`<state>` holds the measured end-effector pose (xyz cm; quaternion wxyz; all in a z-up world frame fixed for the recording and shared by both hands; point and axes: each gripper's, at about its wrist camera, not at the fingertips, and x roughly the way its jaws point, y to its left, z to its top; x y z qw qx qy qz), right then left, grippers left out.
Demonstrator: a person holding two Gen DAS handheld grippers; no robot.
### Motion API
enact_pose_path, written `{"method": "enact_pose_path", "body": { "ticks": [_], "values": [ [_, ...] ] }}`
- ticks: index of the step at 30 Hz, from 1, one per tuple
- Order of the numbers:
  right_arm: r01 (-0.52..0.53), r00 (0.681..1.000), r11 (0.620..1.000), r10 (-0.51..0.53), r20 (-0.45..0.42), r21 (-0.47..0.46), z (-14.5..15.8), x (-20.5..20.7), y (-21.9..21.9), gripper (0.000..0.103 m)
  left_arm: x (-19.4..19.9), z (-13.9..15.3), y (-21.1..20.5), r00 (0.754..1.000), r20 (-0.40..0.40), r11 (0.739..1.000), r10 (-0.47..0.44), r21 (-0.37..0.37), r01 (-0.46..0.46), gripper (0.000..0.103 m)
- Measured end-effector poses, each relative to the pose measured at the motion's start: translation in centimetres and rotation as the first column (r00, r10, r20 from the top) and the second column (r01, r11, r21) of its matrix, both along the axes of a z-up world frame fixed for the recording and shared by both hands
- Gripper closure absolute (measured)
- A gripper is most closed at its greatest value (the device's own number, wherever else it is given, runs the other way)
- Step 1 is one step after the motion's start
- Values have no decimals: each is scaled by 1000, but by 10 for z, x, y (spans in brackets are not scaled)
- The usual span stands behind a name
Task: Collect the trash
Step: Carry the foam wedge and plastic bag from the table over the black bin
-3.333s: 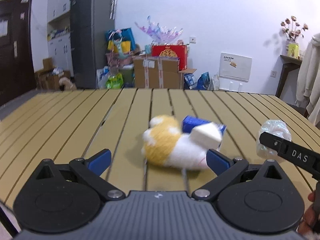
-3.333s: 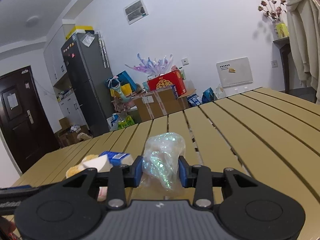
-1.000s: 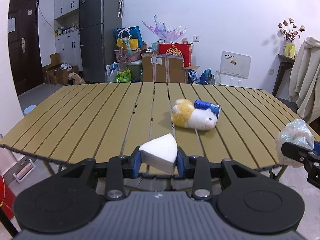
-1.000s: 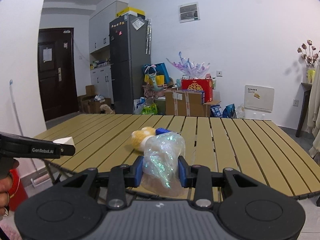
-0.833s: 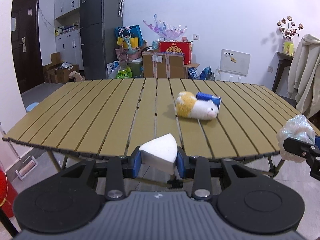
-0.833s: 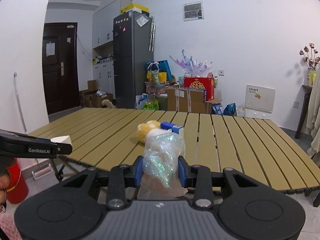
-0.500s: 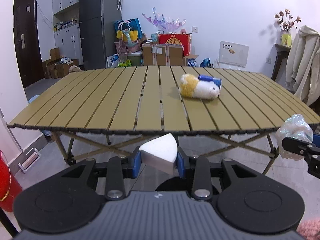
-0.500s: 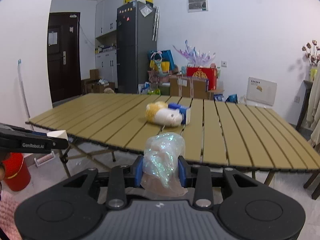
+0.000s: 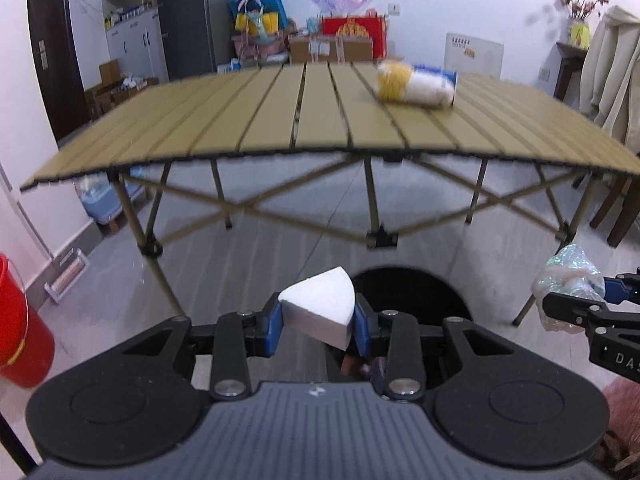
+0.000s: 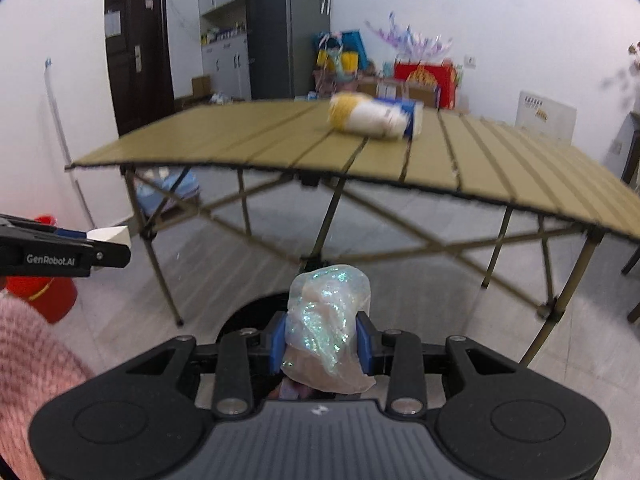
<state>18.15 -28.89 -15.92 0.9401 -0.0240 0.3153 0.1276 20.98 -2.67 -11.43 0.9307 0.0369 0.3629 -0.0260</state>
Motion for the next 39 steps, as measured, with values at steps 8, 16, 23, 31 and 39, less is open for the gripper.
{"method": "enact_pose_path", "body": {
  "ticks": [8,16,23,31,39],
  "values": [
    [-2,991,1000,1,-130,-9,-41,3,17,69,0,-51,4,992,-126,999,19,37,-14,68],
    [30,966,999,-37,-258,-31,-72,15,25,69,8,-84,3,975,-218,998,37,61,-24,68],
    [55,925,997,-73,-374,-58,-101,27,29,69,16,-106,8,954,-290,995,72,90,-47,68],
    [90,896,993,-114,-429,-76,-115,36,26,69,20,-111,11,947,-305,992,98,108,-68,68],
    [95,891,992,-120,-438,-80,-118,41,27,69,25,-114,10,942,-317,991,105,115,-71,68]
  ]
}}
